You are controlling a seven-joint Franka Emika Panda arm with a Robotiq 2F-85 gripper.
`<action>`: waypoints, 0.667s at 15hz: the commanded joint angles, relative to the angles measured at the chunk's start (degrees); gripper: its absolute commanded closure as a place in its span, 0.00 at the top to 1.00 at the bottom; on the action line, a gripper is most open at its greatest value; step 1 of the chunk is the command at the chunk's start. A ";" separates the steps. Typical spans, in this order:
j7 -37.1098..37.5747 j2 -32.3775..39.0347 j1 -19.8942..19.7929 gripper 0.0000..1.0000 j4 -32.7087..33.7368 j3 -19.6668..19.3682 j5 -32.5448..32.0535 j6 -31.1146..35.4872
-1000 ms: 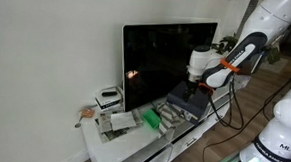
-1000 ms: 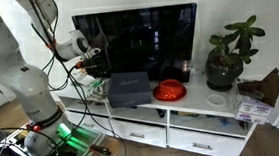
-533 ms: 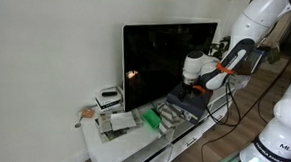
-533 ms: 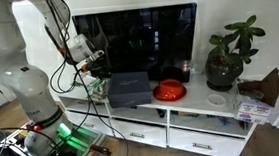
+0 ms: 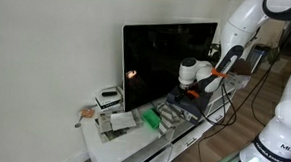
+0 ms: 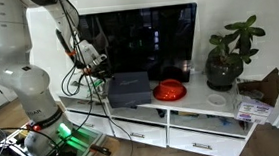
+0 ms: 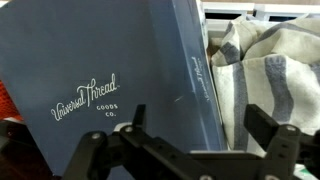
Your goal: Remove the lid from the shoe box and put it on the left of the television stand
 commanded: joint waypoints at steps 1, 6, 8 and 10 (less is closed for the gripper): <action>7.42 3.81 2.69 1.00 3.59 -2.12 -6.71 -1.96; 13.34 6.72 4.80 0.92 5.88 -3.30 -12.21 -4.10; 14.49 7.40 5.22 0.87 6.40 -3.38 -13.19 -4.78; 15.38 7.67 5.57 0.83 6.66 -3.42 -13.85 -5.46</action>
